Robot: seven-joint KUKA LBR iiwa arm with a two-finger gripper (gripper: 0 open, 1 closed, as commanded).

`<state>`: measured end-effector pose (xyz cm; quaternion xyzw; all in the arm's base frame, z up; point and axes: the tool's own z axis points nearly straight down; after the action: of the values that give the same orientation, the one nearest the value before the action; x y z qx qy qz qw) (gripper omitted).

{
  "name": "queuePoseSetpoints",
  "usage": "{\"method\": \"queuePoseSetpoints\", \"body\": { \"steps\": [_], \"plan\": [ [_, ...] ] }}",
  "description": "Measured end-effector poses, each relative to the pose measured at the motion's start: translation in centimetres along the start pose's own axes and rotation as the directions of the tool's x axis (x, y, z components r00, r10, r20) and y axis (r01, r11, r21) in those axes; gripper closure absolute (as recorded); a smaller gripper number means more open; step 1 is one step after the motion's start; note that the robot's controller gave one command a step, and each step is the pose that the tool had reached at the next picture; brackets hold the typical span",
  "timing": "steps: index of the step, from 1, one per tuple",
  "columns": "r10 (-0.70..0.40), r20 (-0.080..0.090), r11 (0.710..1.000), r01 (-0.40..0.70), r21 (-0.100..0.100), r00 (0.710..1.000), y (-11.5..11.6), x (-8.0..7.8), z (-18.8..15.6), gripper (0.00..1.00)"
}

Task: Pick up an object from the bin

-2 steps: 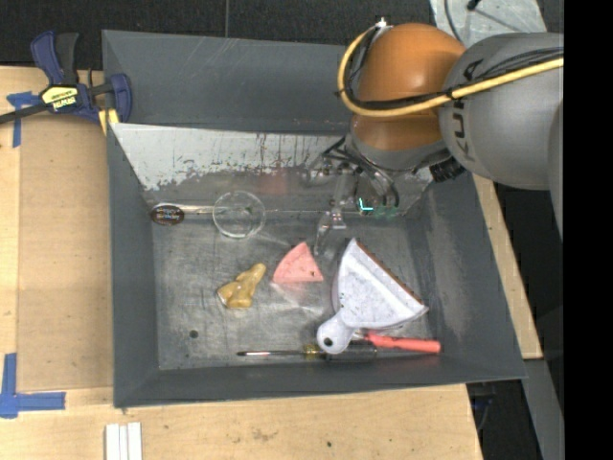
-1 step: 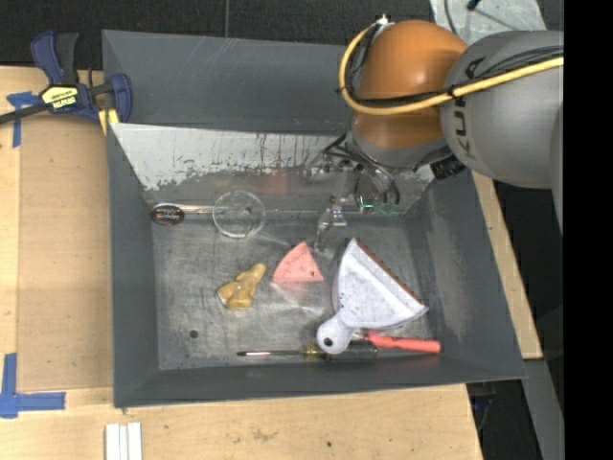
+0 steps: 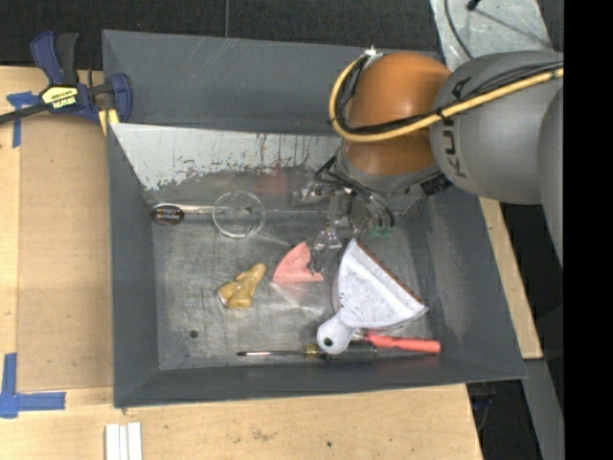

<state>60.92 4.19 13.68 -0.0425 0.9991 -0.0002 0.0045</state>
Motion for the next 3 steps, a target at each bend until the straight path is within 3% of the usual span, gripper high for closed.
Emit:
{"method": "queuePoseSetpoints", "body": {
  "steps": [1, 2, 3],
  "plan": [
    [-0.466, 0.014, 0.885, 0.466, 0.001, 0.885, -3.1, 1.9, 5.5, 1.0],
    [-0.465, 0.015, 0.885, 0.465, 0.002, 0.885, -3.2, 1.8, 5.5, 1.0],
    [-0.631, -0.007, 0.775, 0.631, -0.007, 0.775, 2.4, 6.2, 1.4, 1.0]
  ]
}}
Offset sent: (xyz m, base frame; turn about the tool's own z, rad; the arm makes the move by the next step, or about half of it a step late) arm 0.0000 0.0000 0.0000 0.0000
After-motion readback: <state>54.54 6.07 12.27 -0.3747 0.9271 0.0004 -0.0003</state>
